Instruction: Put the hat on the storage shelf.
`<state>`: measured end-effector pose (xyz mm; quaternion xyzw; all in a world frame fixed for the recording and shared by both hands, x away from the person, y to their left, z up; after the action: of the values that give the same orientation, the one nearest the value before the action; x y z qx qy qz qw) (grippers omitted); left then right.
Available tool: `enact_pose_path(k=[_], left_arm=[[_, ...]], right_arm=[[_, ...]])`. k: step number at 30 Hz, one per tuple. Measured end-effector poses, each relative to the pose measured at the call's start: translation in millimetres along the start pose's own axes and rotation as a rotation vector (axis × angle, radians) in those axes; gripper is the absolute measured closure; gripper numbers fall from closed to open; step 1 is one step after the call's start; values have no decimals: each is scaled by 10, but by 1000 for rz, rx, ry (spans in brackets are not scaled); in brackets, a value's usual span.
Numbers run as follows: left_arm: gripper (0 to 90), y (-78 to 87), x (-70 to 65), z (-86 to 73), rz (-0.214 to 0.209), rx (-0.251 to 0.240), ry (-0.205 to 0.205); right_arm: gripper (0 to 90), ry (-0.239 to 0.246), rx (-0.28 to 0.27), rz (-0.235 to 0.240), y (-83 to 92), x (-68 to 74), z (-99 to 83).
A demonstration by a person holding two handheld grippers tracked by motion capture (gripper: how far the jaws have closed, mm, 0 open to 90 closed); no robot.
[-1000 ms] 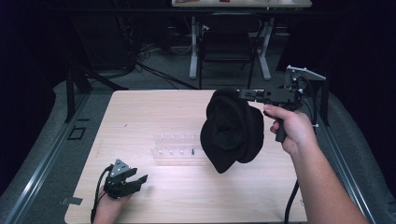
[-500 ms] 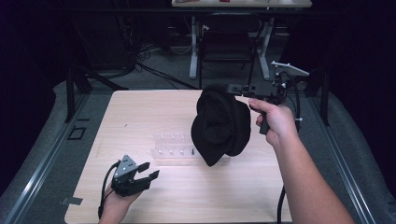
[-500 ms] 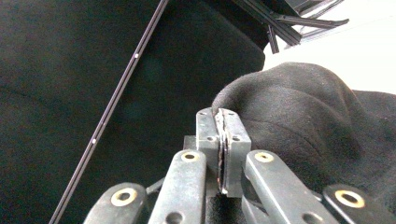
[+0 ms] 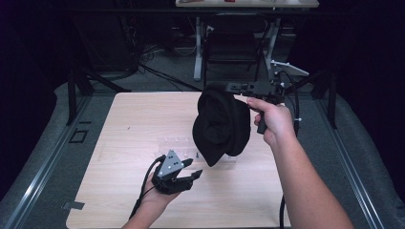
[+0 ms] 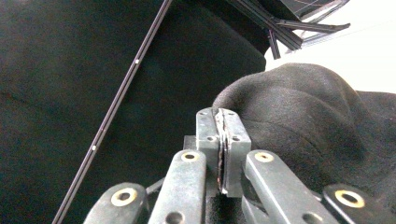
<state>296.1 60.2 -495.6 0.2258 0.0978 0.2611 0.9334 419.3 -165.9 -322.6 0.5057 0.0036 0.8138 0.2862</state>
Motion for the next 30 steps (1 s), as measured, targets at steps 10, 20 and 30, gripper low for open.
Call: enact_pose_path(k=[10, 20, 30], left_arm=[[429, -203, -151, 171, 18, -29, -24], [656, -360, -154, 193, 84, 5, -92], [822, -215, 13, 111, 111, 14, -100]], right_arm=[[886, 8, 0, -1, -25, 13, -3], [887, -1, 2, 7, -40, 11, -22], [887, 4, -1, 5, -24, 32, -27]])
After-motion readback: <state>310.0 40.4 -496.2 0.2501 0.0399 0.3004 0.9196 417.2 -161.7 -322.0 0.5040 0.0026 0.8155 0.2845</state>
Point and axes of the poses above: each handheld gripper's, and its own axes: y roughly backward along the jaws, z roughly out of its top, x roughly to its left, the point moved 4 cm from there along -y, roughly forward along the jaws, and after that the axes turned 6 degrees about -z, right-handed, at the moved point
